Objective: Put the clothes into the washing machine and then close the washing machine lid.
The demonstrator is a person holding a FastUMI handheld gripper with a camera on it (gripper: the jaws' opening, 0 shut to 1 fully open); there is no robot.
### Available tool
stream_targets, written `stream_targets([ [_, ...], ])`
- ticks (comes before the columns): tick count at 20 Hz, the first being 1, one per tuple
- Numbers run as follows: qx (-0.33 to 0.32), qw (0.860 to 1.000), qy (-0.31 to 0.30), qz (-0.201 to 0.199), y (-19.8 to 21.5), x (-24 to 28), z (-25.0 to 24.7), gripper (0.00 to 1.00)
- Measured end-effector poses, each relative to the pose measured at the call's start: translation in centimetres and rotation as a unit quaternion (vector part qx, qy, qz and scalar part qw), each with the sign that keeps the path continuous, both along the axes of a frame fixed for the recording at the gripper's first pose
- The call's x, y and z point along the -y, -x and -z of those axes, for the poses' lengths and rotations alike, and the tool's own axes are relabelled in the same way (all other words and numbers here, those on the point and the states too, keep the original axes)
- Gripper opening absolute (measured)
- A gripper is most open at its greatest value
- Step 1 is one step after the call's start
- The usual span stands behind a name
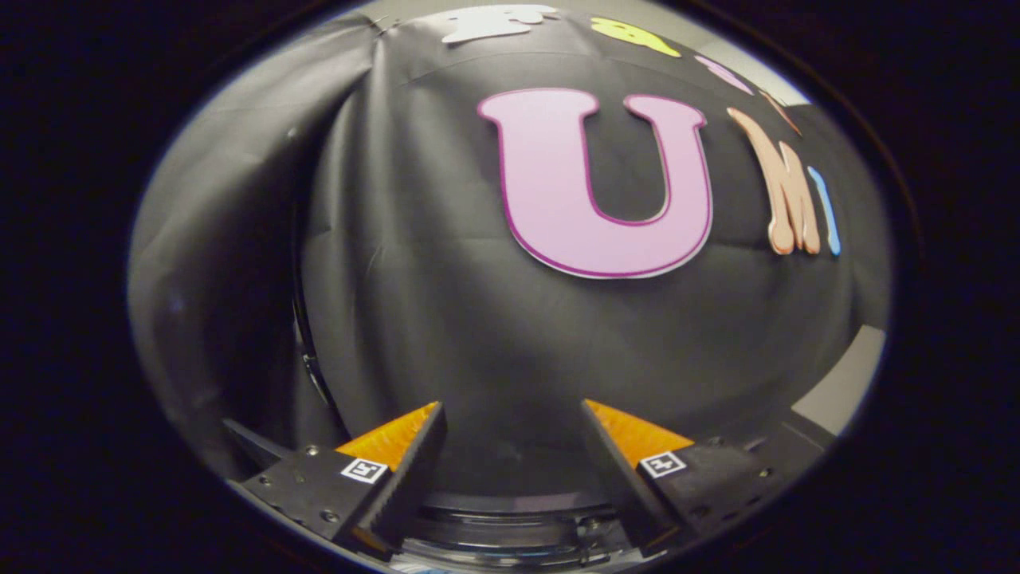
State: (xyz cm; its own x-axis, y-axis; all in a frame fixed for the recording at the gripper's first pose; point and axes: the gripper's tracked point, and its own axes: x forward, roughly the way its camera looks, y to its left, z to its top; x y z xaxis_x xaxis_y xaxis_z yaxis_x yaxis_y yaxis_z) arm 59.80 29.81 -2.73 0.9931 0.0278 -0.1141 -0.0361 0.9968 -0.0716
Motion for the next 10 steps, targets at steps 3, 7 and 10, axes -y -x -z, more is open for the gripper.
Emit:
stream_targets([
  [3, 0.005, 1.000, -0.010, -0.001, 0.37, 0.35, -0.10, 0.99],
  [7, 0.020, 1.000, -0.009, 0.000, 0.85, 0.54, -0.50, 1.00],
  [10, 0.022, 1.000, -0.011, -0.006, 0.89, 0.66, -0.74, 1.00],
])
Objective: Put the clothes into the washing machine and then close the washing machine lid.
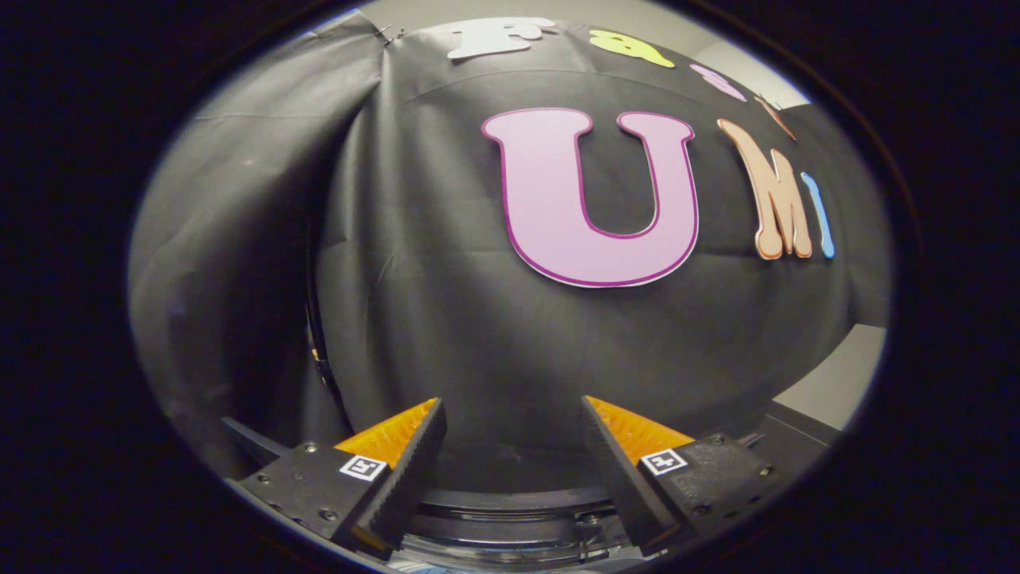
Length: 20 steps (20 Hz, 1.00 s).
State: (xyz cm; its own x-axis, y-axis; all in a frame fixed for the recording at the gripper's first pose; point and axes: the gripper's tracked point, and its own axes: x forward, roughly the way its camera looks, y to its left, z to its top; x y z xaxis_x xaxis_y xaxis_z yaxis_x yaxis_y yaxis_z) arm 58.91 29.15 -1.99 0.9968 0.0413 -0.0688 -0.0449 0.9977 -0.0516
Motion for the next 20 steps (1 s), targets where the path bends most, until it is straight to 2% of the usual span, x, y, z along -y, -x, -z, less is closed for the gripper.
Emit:
stream_targets([
  [11, 0.015, 1.000, 0.002, -0.003, 1.1, 0.5, -1.3, 1.00],
  [20, 0.004, 1.000, 0.004, -0.004, 0.1, 0.8, -1.5, 1.00],
])
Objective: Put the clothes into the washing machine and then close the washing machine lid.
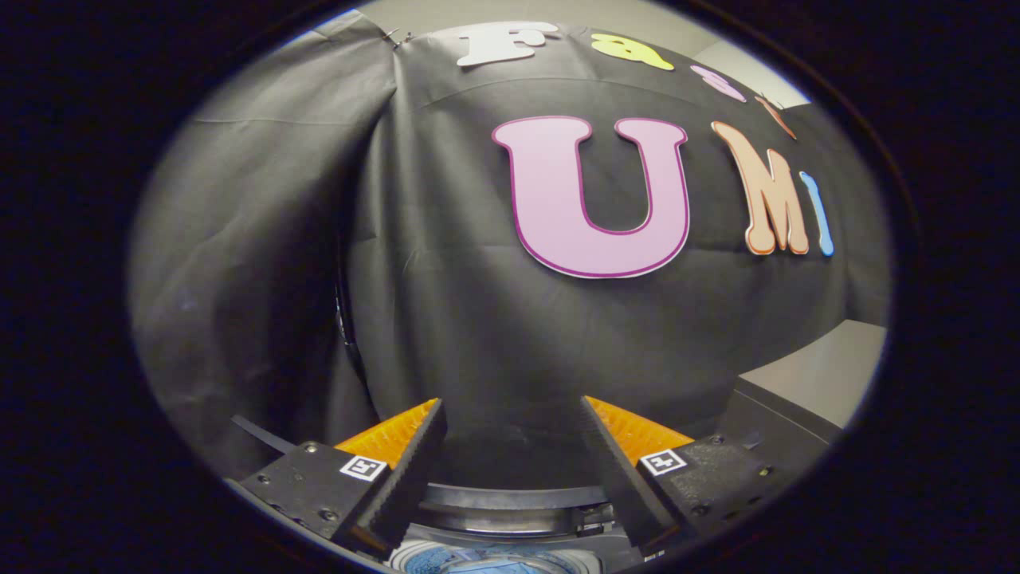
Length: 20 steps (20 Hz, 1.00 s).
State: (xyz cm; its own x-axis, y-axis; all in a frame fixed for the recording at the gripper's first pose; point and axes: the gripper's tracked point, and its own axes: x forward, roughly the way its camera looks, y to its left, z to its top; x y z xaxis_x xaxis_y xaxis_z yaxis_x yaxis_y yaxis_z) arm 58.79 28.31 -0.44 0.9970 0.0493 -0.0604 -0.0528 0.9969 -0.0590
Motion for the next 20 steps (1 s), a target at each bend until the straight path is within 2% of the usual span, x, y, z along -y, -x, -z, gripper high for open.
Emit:
stream_targets([
  [20, 0.020, 1.000, 0.000, 0.010, 0.53, 0.27, -0.02, 1.00],
])
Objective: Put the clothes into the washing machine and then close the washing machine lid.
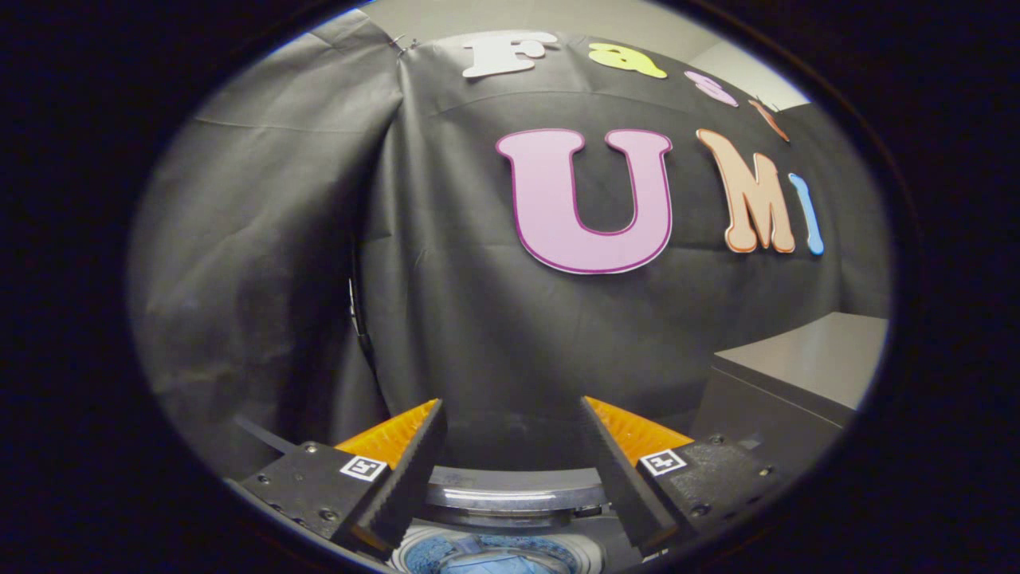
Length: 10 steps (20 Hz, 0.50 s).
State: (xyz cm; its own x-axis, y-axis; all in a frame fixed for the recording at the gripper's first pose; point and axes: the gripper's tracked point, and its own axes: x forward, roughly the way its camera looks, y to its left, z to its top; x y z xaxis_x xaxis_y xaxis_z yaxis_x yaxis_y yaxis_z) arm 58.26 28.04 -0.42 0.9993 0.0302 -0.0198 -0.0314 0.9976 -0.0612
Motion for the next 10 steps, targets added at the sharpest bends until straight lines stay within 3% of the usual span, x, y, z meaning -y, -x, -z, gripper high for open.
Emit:
stream_targets([
  [10, 0.019, 1.000, 0.000, 0.000, 0.66, 0.03, 0.22, 0.99],
])
